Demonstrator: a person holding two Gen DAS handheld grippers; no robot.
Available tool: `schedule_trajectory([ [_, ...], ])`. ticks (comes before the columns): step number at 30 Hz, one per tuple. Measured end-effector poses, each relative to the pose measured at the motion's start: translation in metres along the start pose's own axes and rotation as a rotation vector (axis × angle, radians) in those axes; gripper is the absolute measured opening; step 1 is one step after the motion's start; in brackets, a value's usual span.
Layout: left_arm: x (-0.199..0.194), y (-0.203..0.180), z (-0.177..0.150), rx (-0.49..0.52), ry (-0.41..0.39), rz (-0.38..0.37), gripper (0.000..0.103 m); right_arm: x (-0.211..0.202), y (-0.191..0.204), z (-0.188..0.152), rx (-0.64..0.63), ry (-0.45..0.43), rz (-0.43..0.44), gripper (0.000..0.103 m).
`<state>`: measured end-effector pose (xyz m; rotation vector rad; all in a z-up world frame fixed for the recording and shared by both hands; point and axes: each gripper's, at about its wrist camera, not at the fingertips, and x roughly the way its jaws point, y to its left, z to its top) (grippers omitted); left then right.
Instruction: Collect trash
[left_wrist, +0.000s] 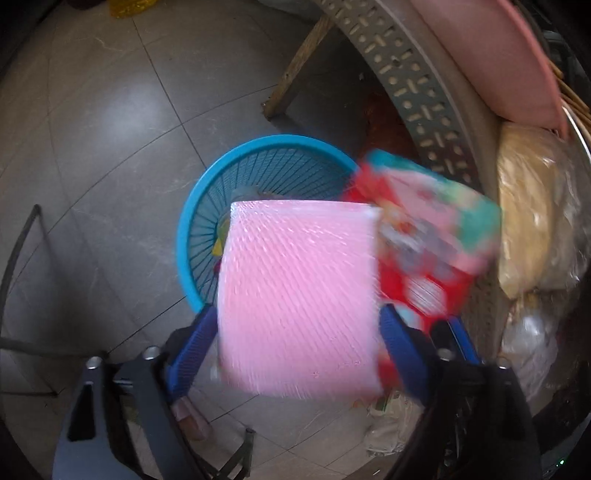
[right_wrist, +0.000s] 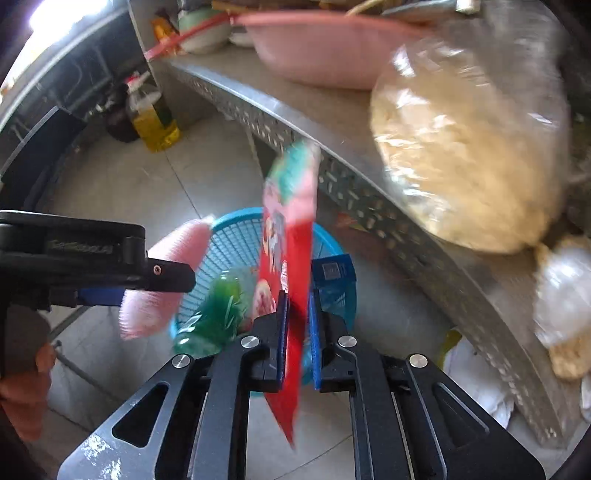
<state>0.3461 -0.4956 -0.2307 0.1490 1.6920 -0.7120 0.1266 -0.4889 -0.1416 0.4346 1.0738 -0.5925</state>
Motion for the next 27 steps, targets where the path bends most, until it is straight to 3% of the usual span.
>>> schedule_trajectory([
  [1, 0.004, 0.002, 0.003, -0.014, -0.001, 0.003, 0.093, 0.002, 0.000, 0.000, 0.001, -0.002, -0.001, 0.025],
  [2, 0.005, 0.004, 0.004, -0.032, -0.005, 0.001, 0.093, 0.007, 0.000, 0.000, -0.001, 0.002, -0.011, 0.028],
  [8, -0.008, 0.012, -0.006, -0.038, -0.017, -0.063, 0.094, -0.011, -0.014, -0.018, 0.046, -0.026, -0.028, 0.032],
  [14, -0.056, 0.005, -0.033, 0.020, -0.082, -0.094, 0.094, -0.047, -0.032, -0.032, 0.098, -0.071, 0.004, 0.036],
  [20, -0.146, -0.008, -0.103, 0.154, -0.248, -0.149, 0.094, -0.107, -0.021, -0.056, 0.084, -0.136, 0.136, 0.055],
  [24, -0.216, 0.001, -0.175, 0.232, -0.421, -0.145, 0.094, -0.160, -0.010, -0.080, 0.024, -0.199, 0.228, 0.073],
  [27, -0.260, 0.021, -0.242, 0.201, -0.606, -0.143, 0.097, -0.191, 0.006, -0.091, -0.040, -0.247, 0.262, 0.085],
])
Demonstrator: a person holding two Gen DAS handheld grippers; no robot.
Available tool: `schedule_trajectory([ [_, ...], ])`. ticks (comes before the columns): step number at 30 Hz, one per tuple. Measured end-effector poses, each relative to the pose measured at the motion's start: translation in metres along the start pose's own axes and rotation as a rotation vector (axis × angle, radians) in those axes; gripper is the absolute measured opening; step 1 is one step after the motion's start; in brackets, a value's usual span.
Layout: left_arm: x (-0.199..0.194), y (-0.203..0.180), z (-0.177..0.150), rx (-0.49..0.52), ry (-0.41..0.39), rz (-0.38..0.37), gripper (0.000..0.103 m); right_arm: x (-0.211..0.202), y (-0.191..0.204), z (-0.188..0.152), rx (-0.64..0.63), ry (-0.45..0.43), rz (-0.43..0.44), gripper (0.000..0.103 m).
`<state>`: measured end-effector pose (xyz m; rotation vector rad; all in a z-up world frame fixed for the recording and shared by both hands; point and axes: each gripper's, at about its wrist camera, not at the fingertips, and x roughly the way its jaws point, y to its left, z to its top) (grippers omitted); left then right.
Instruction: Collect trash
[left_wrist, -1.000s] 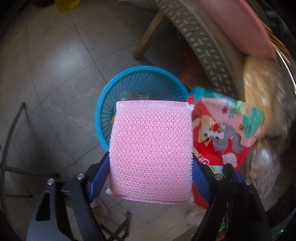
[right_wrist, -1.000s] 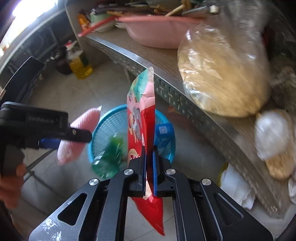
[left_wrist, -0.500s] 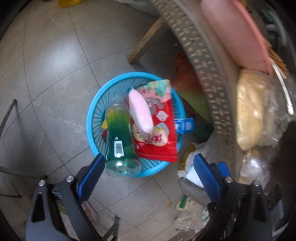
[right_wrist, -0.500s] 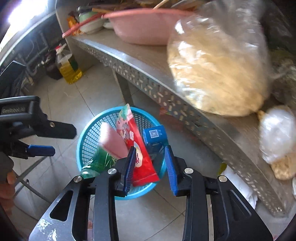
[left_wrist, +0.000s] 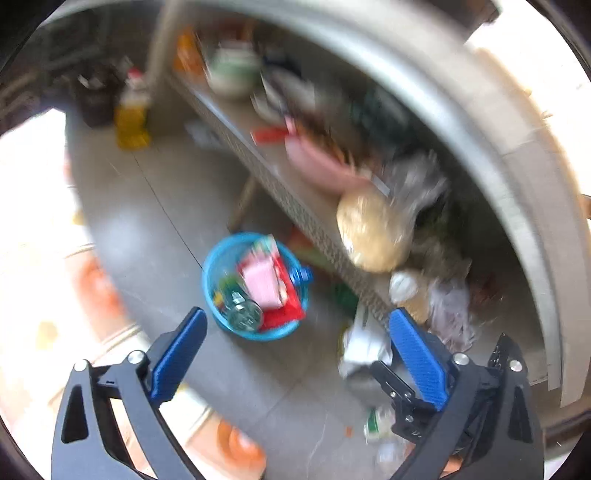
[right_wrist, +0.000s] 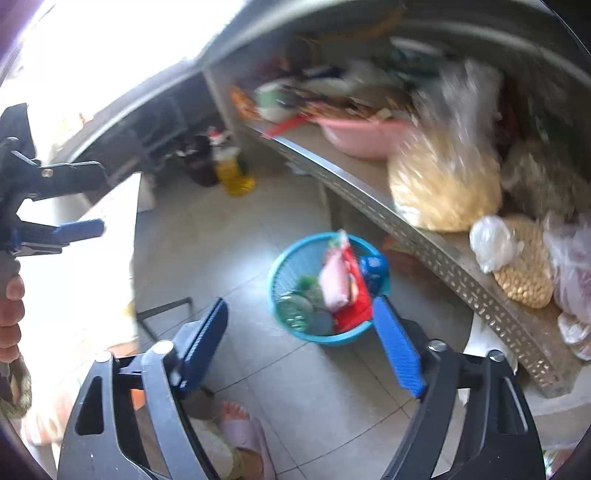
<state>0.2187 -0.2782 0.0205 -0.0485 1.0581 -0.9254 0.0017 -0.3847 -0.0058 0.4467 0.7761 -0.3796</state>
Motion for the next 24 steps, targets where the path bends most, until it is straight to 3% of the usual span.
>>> schedule_trajectory([
  [3, -0.055, 0.003, -0.032, -0.019, -0.118, 0.092, 0.097, -0.028, 0.031, -0.006, -0.078, -0.056, 0.044, 0.095],
  [8, -0.128, 0.013, -0.095, -0.056, -0.271, 0.272, 0.097, -0.070, 0.084, -0.017, -0.202, -0.158, 0.057, 0.095],
  [12, -0.155, 0.026, -0.136, -0.128, -0.304, 0.433, 0.097, -0.089, 0.123, -0.031, -0.297, -0.207, 0.048, 0.095],
  [17, -0.176, 0.041, -0.177, -0.193, -0.299, 0.629, 0.097, -0.108, 0.152, -0.050, -0.327, -0.245, 0.060, 0.095],
  [24, -0.207, 0.044, -0.209, -0.155, -0.388, 0.838, 0.097, -0.118, 0.175, -0.072, -0.342, -0.240, -0.006, 0.095],
])
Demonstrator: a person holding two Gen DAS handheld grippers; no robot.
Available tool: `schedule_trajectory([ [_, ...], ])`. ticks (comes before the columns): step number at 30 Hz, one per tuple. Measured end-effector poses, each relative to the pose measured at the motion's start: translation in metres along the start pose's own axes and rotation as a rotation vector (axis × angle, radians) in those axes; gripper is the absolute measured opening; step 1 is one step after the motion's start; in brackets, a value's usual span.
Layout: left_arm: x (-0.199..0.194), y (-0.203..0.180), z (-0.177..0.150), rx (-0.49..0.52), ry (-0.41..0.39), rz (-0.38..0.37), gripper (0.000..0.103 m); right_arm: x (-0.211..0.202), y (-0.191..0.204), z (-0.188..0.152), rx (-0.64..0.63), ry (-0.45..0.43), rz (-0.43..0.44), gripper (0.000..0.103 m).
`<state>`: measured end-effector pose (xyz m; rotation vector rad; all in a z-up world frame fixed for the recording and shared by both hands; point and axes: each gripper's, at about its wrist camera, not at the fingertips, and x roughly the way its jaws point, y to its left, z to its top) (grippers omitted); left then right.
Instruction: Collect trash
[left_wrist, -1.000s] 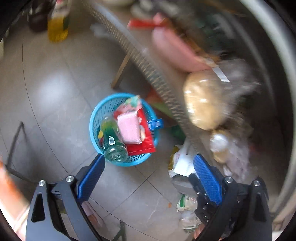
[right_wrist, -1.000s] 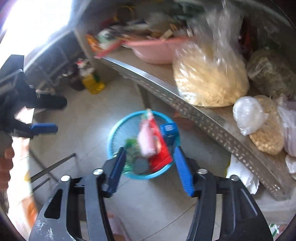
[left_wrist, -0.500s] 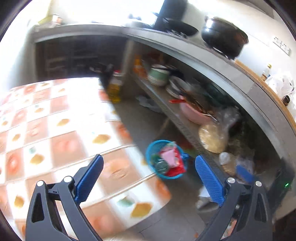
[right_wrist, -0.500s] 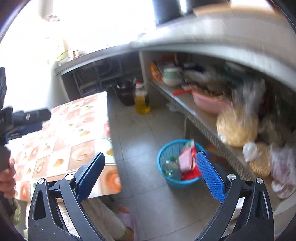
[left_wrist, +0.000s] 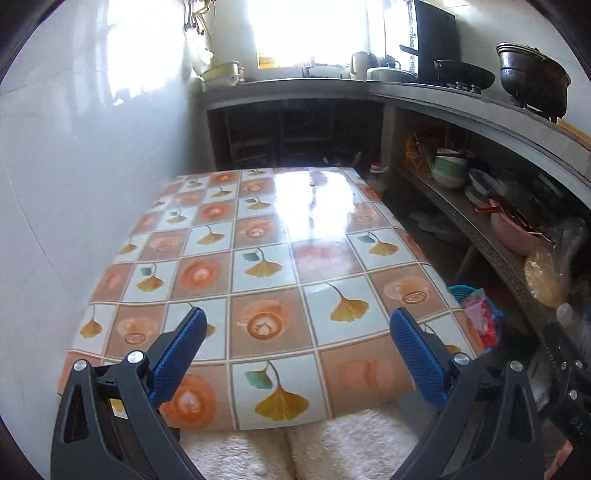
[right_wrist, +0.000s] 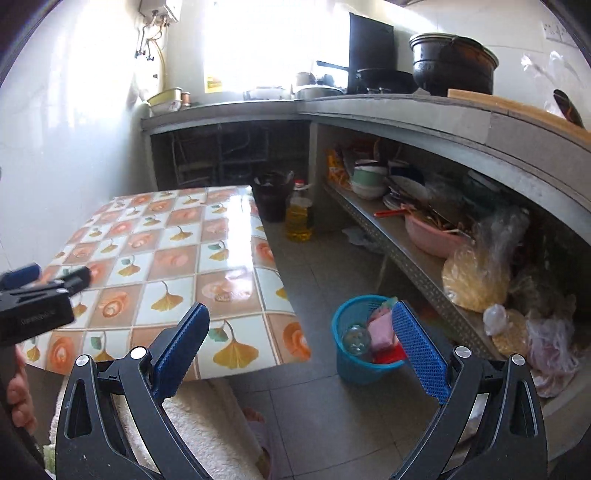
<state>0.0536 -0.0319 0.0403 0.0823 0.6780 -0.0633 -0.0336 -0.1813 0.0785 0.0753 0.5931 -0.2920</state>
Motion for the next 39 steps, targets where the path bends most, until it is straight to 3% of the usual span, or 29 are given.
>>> schedule_trajectory([
  [6, -0.011, 0.005, -0.018, 0.077, 0.004, 0.083, 0.097, -0.003, 0.008, -0.024, 0.024, 0.071, -0.053, 0.095],
  [9, -0.009, 0.001, -0.038, 0.132, 0.050, 0.122, 0.097, -0.005, 0.008, -0.039, 0.049, 0.122, -0.055, 0.095],
  [14, -0.005, 0.002, -0.057, 0.124, 0.122, 0.136, 0.097, -0.006, 0.008, -0.054, 0.042, 0.149, -0.094, 0.095],
  [19, -0.004, 0.007, -0.055, 0.089, 0.137, 0.162, 0.097, -0.004, 0.002, -0.057, 0.061, 0.170, -0.111, 0.095],
  [39, -0.001, -0.006, -0.058, 0.125, 0.154, 0.077, 0.097, 0.000, -0.005, -0.059, 0.070, 0.192, -0.130, 0.095],
])
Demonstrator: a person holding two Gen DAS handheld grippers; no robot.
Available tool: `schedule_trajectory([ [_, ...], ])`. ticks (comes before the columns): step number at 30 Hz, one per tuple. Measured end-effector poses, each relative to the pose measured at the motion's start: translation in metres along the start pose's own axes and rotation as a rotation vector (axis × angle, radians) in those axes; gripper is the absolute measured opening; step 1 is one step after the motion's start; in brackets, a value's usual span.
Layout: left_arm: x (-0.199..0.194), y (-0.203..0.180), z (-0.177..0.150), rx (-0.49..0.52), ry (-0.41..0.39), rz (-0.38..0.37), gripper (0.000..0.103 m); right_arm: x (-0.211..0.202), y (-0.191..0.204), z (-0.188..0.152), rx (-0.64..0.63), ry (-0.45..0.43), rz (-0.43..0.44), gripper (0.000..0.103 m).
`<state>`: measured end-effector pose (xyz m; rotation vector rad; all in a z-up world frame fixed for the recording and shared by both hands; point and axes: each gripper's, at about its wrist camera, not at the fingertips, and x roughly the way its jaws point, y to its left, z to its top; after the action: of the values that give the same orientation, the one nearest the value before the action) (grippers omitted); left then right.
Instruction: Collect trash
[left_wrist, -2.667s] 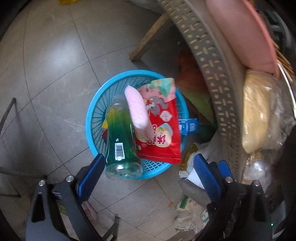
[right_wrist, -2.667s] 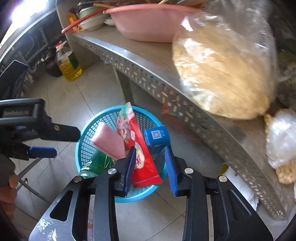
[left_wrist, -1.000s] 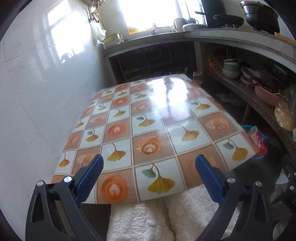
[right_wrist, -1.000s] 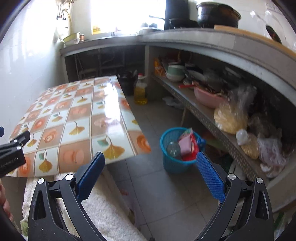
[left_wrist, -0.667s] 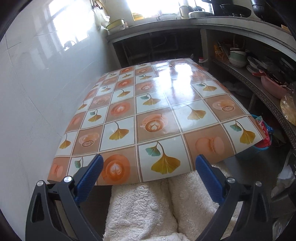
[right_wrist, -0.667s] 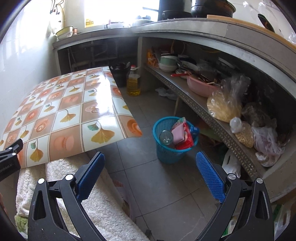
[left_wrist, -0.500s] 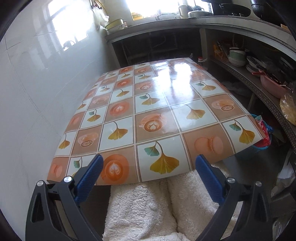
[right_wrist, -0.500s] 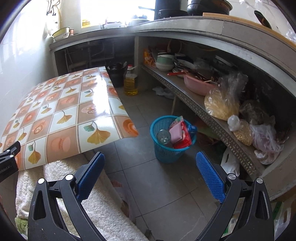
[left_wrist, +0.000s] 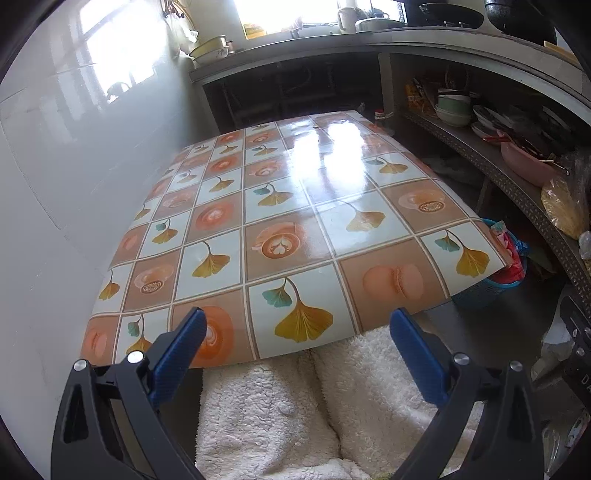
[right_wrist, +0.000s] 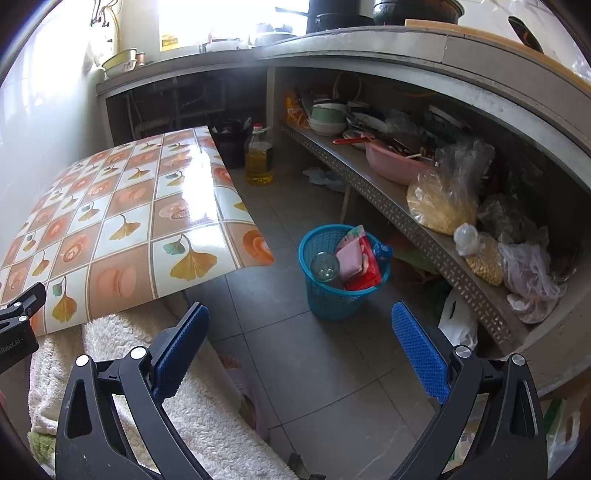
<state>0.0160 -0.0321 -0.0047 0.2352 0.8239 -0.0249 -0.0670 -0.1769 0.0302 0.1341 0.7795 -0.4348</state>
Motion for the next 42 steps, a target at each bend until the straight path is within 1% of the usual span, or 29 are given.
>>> schedule_trajectory([
  [13, -0.0022, -0.0042, -0.0010, 0.017, -0.004, -0.027, 0.097, -0.0007, -0.0017, 0.0009, 0.000, -0.002, 0.001, 0.095],
  [42, -0.0065, 0.0001, 0.0003, 0.003, -0.013, -0.022, 0.097, 0.0002, -0.0020, 0.0009, -0.003, -0.007, 0.002, 0.095],
])
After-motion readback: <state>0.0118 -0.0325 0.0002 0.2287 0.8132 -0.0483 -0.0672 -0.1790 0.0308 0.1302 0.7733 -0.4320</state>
